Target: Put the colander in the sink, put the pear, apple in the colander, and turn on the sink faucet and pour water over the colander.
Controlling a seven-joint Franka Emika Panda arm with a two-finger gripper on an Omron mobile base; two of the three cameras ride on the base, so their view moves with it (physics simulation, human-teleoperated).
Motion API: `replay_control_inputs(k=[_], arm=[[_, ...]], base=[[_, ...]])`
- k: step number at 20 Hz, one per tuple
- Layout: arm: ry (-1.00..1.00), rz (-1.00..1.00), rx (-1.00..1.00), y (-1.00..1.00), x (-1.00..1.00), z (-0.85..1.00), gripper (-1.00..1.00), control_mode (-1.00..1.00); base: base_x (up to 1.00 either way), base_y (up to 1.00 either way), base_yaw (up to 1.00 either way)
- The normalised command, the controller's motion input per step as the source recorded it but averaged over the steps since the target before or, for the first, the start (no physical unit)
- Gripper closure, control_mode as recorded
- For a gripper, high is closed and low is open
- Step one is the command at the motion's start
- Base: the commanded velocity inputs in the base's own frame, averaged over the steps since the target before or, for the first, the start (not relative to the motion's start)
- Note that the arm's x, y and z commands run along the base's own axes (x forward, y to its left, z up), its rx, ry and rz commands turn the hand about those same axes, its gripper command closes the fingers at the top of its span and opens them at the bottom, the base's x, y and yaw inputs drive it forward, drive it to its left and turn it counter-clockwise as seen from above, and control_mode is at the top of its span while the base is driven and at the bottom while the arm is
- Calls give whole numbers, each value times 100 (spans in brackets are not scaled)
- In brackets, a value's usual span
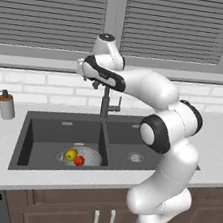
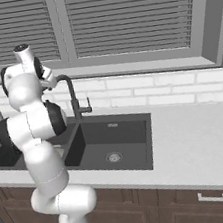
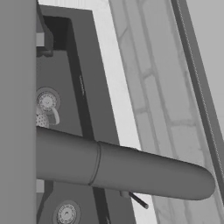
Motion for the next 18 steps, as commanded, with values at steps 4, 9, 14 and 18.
replay_control_inputs(k=[4,9,14,18], arm=[[0,-6,0,24,3,-4,-100,-100],[0,-6,0,25,13,-5,-100,-100],[2,-6,0,21,12,-1,-100,-100],[1,-7,1,-9,-32,11,-100,-100]], base=[[0,0,0],[0,0,0],[0,0,0],[0,0,0]])
